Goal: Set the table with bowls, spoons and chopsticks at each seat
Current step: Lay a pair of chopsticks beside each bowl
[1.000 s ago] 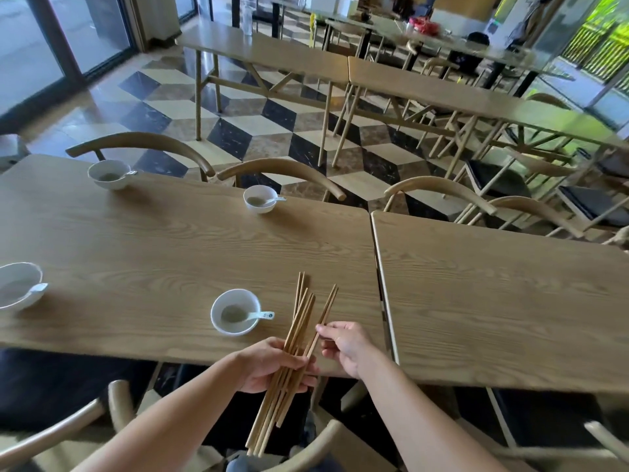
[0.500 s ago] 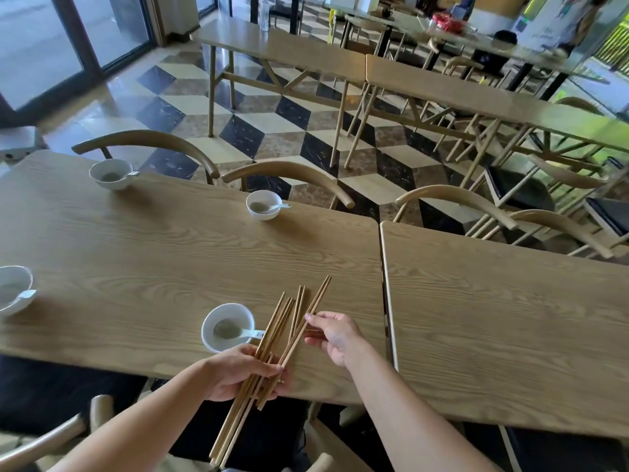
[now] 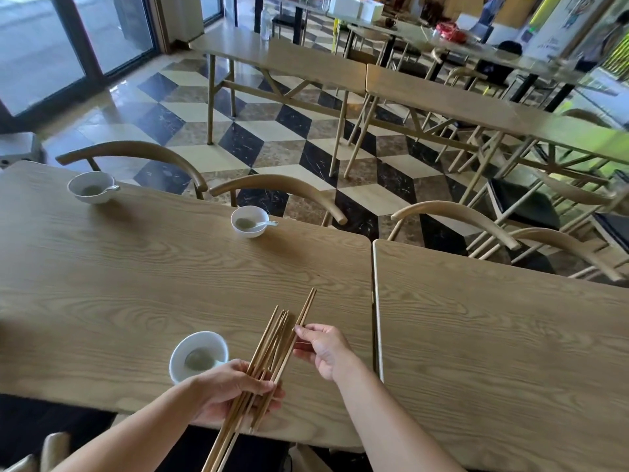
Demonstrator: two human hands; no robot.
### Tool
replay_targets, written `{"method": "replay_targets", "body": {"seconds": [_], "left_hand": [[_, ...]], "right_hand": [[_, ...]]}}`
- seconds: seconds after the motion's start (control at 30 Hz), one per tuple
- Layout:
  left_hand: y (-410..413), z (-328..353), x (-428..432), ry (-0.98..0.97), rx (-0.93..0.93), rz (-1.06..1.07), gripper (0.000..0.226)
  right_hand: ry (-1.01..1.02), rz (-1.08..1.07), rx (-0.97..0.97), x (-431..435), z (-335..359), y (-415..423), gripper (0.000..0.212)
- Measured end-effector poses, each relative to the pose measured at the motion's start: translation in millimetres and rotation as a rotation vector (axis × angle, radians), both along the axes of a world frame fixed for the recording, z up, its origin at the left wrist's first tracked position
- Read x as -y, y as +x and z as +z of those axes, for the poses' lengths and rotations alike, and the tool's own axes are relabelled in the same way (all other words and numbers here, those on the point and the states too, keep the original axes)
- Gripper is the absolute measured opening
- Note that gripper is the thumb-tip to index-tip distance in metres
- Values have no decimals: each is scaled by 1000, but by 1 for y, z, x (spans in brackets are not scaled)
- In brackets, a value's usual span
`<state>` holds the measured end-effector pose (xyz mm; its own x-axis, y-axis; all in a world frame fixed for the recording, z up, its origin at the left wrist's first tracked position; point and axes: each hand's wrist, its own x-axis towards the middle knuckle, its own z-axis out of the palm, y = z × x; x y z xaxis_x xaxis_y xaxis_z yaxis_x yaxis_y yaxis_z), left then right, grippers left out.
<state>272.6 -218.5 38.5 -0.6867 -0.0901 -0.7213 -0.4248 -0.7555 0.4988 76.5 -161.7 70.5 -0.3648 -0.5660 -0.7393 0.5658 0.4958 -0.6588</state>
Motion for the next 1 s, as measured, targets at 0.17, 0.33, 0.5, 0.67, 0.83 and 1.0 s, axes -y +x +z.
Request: {"method": "replay_targets", "body": {"seconds": [0.17,0.33,0.5,0.67,0.83,1.0], "left_hand": [[-8,0,0,-37,21,5,30],[-9,3,-2,-63,34,34,23],[-12,8,-3,-97,24,57,10],[-18,12,-1,-113,2,67,14],[-30,8,19,-85,31,240,11],[-43,8,68,-75,58,493,17]], "right_hand": [[5,-14,5,1,-3,-4,9],[8,32,-31,-1,0,5,12],[38,114,-39,-8,6,8,18],[55,137,-57,-3,10,5,24],[71,156,-124,30,17,-23,19],[79,158,-255,101,18,-72,23]]}}
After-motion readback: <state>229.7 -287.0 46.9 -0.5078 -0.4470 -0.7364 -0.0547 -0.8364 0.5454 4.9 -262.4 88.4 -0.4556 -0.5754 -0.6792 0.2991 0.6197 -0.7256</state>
